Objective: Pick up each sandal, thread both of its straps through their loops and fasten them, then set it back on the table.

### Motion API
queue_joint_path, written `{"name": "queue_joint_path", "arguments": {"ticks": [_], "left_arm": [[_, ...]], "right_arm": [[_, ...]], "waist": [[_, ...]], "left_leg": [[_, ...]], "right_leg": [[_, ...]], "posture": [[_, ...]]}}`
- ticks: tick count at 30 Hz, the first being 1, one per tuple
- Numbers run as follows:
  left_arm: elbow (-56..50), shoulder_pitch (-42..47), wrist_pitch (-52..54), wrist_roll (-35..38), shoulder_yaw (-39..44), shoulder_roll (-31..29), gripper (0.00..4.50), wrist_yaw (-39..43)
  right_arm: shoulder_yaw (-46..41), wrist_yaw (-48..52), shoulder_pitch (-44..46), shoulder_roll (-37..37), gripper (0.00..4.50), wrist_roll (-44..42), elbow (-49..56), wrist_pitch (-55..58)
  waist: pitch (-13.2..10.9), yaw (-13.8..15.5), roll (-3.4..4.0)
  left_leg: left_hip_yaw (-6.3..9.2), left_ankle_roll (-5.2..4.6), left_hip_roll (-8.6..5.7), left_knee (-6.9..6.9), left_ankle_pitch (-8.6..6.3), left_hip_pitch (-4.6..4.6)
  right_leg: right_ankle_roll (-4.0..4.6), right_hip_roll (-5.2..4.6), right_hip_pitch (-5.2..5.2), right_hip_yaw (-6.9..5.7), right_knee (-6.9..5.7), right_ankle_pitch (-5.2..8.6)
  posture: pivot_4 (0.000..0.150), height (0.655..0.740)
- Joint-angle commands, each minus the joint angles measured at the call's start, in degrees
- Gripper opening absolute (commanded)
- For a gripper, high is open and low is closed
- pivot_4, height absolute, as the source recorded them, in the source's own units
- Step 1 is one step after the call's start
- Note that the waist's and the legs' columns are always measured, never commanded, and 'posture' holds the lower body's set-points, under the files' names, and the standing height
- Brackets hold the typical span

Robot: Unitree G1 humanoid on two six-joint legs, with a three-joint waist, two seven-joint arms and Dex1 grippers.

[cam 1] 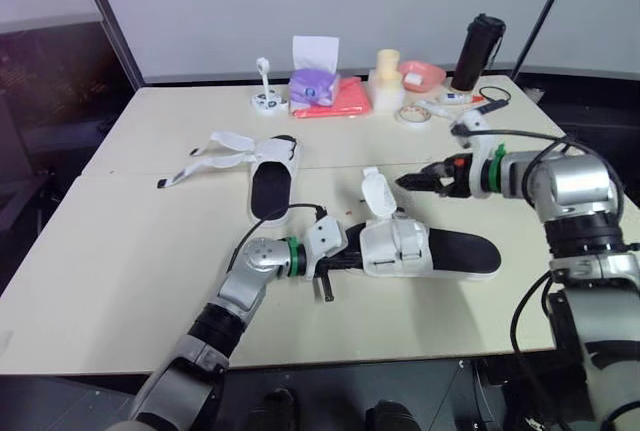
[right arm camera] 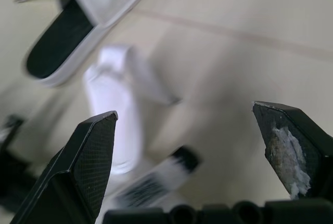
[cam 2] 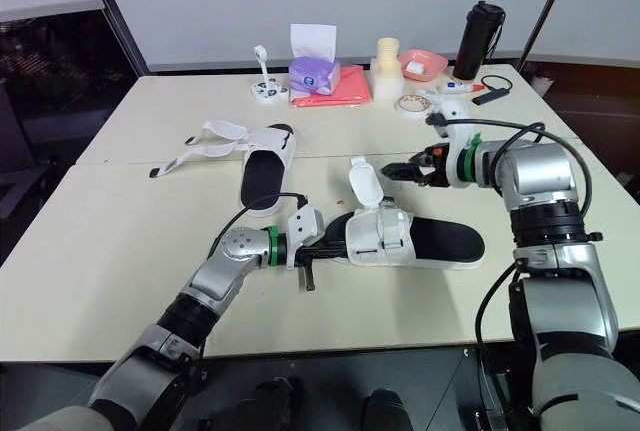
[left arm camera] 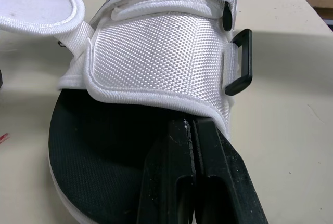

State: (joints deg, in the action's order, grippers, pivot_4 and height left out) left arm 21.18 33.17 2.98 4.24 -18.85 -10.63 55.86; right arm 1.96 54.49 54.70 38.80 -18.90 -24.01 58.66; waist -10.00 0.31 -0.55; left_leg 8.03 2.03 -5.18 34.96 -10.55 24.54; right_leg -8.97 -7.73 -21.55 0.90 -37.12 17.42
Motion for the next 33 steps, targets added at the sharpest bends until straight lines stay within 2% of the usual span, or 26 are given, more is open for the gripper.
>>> {"name": "queue_joint_path", "arguments": {"ticks": [1, 11, 22, 33], "left_arm": [[0.5, 0.2, 0.0, -0.6, -0.3, 0.1, 0.00, -0.1], [-0.8, -0.6, 0.4, -0.5, -0.1, -0.7, 0.00, -0.7], [-3.8, -2.3, 2.3, 0.1, 0.0, -1.4, 0.00, -1.1], [-4.3, -2.3, 2.8, 0.1, -0.1, -1.4, 0.00, -1.2]], "right_arm": [[-1.3, 2.4, 0.5, -1.3, 4.47, -3.0, -0.2, 1.7], [2.7, 7.6, 1.7, -7.0, 4.47, -4.0, -4.9, 0.2], [3.1, 11.0, 8.5, -13.2, 4.47, -2.4, -17.1, -5.9], [-1.3, 13.8, 10.5, -12.4, 4.47, -5.9, -15.0, -3.3]], "waist": [[0.0, -0.1, 0.00], [0.0, -1.0, 0.00], [0.0, -1.2, 0.01], [0.0, -1.3, 0.02]], "left_leg": [[0.00, 0.00, 0.00, 0.00, 0.00, 0.00], [0.02, 0.00, 0.00, -0.01, 0.00, 0.00], [0.02, 0.01, 0.00, -0.05, 0.00, 0.00], [-0.01, 0.01, 0.00, -0.17, 0.01, 0.00]], "right_leg": [[0.00, 0.00, 0.00, 0.00, 0.00, 0.00], [0.00, 0.01, -0.02, -0.01, -0.04, 0.00], [0.00, 0.01, -0.11, 0.03, -0.12, 0.00], [0.00, 0.01, -0.23, 0.10, -0.16, 0.00]], "posture": [[0.150, 0.7400], [0.150, 0.7400], [0.150, 0.7400], [0.150, 0.7400]]}}
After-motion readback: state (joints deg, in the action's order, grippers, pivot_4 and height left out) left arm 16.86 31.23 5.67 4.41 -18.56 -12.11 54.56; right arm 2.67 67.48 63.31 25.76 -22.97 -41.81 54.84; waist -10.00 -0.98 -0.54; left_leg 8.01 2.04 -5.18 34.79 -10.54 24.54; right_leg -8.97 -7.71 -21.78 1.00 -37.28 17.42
